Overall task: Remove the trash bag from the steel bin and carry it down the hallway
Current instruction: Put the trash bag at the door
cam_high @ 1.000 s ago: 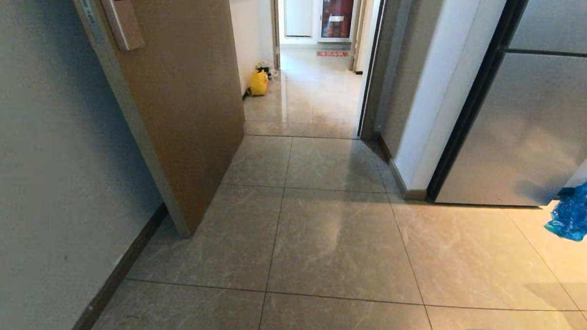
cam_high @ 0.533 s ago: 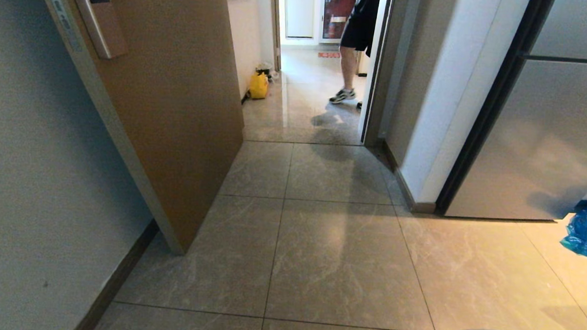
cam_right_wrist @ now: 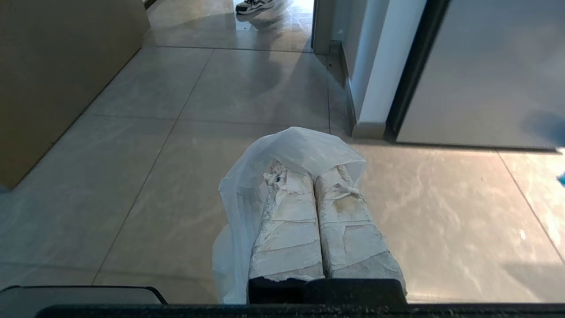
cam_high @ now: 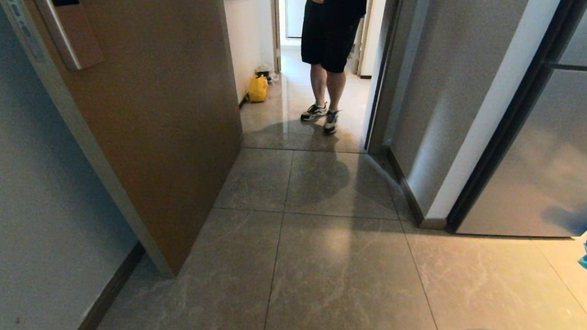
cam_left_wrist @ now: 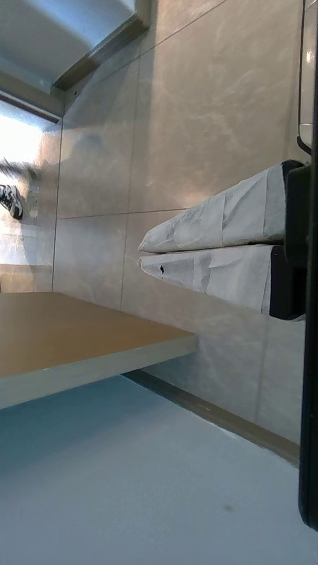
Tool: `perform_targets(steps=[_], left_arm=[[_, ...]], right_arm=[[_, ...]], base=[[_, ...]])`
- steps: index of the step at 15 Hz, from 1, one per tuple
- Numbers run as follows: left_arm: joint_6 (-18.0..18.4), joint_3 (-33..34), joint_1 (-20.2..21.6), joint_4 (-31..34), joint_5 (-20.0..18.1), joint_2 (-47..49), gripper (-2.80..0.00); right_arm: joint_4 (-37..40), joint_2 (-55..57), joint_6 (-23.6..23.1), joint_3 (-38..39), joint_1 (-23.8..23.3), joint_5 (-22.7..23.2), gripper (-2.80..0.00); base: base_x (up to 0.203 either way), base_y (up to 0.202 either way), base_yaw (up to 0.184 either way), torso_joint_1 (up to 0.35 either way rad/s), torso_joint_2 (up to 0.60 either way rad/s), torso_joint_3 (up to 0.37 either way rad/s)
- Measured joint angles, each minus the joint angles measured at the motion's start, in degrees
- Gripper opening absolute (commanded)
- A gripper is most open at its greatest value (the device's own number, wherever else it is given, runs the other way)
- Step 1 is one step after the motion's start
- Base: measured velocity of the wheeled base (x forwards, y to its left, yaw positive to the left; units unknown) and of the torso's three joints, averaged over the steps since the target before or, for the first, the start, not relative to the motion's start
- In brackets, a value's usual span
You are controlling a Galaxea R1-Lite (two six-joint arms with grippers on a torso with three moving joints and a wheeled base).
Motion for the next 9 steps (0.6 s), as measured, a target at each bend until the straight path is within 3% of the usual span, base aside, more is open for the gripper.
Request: perform_targets(steps=[9], left_arm=[[0.01, 0.0, 0.0, -0.02, -0.02, 0.0, -2.8]], right_arm=[[0.03, 0.0, -0.02, 0.0, 0.0, 0.0, -2.8]], base=[[0.192, 0.0, 0.001, 0.002, 0.0, 0.004]])
